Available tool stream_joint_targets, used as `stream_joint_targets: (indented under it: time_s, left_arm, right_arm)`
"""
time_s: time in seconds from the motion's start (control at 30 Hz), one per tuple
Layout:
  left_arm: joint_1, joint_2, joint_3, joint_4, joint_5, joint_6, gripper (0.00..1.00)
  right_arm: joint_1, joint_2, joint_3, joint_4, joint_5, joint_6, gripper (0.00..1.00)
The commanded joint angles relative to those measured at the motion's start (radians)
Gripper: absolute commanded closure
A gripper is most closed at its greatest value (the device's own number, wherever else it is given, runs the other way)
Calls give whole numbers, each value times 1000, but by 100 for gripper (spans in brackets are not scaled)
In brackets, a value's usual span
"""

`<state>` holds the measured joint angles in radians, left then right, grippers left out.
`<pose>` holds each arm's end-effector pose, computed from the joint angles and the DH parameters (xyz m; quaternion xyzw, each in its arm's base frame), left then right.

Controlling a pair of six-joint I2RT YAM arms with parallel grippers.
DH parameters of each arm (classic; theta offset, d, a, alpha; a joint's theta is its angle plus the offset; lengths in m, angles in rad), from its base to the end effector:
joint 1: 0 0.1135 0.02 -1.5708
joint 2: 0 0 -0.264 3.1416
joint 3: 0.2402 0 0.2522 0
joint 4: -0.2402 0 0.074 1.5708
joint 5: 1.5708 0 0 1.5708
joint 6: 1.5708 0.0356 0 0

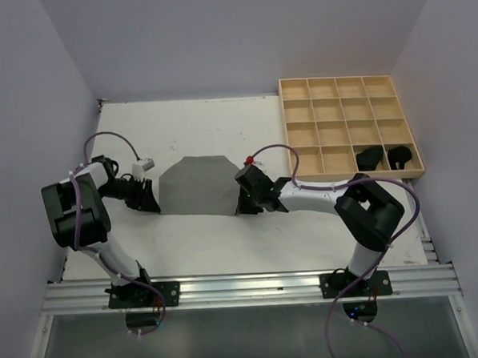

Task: Roll the underwear
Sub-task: Flatten the underwear

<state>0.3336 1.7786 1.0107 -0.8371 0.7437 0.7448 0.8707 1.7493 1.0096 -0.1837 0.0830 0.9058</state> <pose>0.2809 0.0718 0.1447 0.1841 0.9132 -0.3199 0.1729 0.2305 0.2691 0.1652 0.0298 0.9469 0.2218 0.2310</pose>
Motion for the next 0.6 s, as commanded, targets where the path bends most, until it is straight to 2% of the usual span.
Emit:
stream_joint_targets:
  time_s: [0.0,0.23,0.53,0.57]
  left_arm:
    - [-4,11,11,-103,17,59,55]
    - [-37,25,-26,-2,-89,-36,57]
    - [-113,50,-35,55,-156,-99,63]
    - [-116,59,-34,61,-159,-105,66]
  right_arm:
    - [-7,-13,-26,92,-31,61,100]
    - [-7,3,-29,105,-51,61,100]
    - [-9,-17,-39,110,-48,51,100]
    - [-10,-19,-39,112,-46,51,100]
